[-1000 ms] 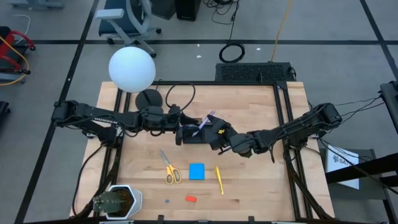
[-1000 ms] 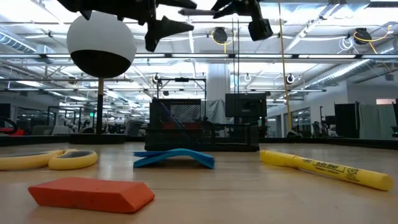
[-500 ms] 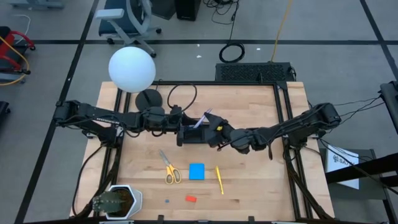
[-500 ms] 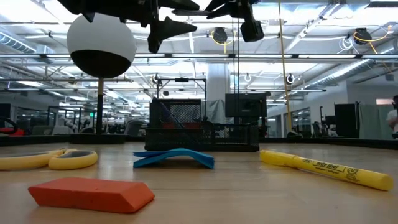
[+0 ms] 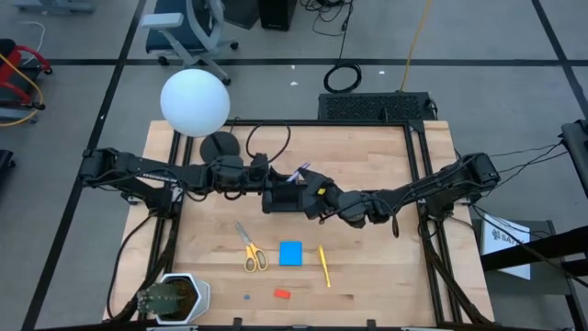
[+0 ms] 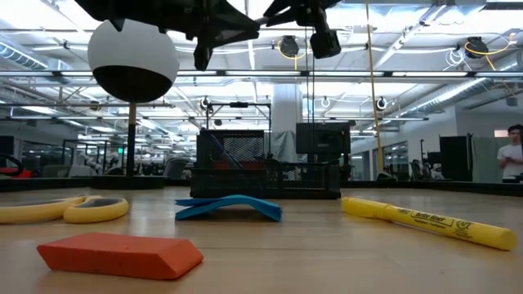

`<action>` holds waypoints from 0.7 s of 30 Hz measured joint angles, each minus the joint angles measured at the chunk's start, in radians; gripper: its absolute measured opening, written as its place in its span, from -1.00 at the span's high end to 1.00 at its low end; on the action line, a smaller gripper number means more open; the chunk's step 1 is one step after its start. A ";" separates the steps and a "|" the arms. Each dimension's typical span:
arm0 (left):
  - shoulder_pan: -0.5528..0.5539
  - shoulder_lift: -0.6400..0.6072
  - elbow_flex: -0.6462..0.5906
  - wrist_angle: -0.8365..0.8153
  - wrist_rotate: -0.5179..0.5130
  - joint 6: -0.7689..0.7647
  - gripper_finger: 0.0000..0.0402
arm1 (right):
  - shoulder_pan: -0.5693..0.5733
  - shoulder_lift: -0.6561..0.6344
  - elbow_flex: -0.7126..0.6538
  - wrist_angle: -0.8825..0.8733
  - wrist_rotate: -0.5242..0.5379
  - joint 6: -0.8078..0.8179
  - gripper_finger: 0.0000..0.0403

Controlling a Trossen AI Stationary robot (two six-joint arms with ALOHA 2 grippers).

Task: Pick and place office supplies into organizer
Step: Put the violet pen into the desk organizer

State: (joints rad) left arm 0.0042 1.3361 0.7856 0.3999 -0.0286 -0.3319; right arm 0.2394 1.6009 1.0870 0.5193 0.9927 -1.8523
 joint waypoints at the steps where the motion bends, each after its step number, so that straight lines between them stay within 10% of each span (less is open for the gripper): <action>1: 0.000 0.000 0.000 0.001 -0.001 0.005 0.80 | 0.000 0.001 0.000 0.007 0.005 0.000 0.89; 21: -0.007 0.000 0.003 0.033 0.034 0.155 0.81 | 0.115 0.001 0.000 0.281 0.218 0.127 0.28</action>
State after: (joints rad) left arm -0.0028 1.3357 0.7891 0.4328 0.0058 -0.1771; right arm 0.3544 1.6016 1.0870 0.8006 1.2104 -1.7256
